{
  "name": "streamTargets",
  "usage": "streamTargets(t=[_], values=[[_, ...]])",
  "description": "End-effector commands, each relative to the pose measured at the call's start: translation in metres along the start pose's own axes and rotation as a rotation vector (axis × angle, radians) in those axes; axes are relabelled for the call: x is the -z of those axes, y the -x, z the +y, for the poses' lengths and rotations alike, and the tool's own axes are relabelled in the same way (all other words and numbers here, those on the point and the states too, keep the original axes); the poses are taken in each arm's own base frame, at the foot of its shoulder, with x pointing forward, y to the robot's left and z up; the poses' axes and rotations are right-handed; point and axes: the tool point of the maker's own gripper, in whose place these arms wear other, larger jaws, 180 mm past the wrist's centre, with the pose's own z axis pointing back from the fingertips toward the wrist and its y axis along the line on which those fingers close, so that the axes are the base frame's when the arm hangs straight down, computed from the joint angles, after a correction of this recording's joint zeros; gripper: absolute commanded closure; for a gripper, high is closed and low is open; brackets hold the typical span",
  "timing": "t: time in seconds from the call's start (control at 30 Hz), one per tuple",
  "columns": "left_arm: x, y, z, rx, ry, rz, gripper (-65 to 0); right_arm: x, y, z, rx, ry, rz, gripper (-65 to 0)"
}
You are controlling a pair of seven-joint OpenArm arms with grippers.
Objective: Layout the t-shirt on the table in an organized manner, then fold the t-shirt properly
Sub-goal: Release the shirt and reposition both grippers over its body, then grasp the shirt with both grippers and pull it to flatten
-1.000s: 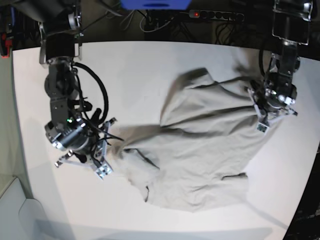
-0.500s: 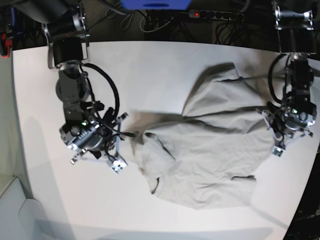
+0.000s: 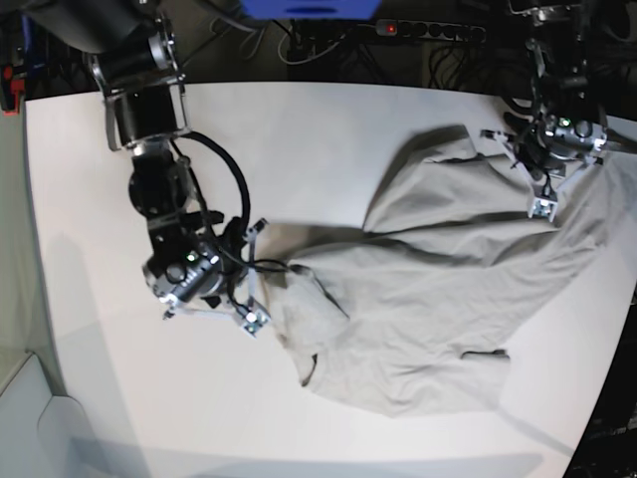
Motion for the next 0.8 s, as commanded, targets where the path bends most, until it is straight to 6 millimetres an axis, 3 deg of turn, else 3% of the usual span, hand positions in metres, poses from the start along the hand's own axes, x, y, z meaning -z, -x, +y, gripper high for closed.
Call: streamTargets(t=[0.0,0.13,0.27,0.37,0.47,0.53,0.77], values=[[-0.005,-0.012,0.007,0.001,-0.020,-0.038,-0.1,-0.007,-0.021,-0.013,-0.015,0.028,-0.052,-0.3],[-0.005,-0.032,0.010,-0.013,-0.026,-0.080,-0.1,-0.008,-0.042,-0.021,-0.008,0.032,-0.103,-0.3],[-0.001,-0.046,0.013,-0.029,-0.020,-0.098,-0.1,-0.019,-0.069,-0.042,0.060,0.072,-0.235,-0.4],[0.008,-0.056,0.014,-0.049,-0.008,-0.099,-0.1,-0.032,-0.103,-0.050,0.053,0.091,-0.385,-0.5],[0.016,-0.072,0.015,-0.066,0.008,-0.131,-0.1,-0.040,-0.140,-0.037,0.022,0.066,-0.577,-0.1],[0.020,-0.084,0.014,-0.078,0.016,-0.189,-0.1,-0.031,-0.147,-0.025,0.019,0.031,-0.621,-0.1],[0.040,-0.132,0.026,-0.165,0.043,-0.322,-0.1,0.026,-0.161,0.005,-0.029,-0.057,-0.466,-0.2]])
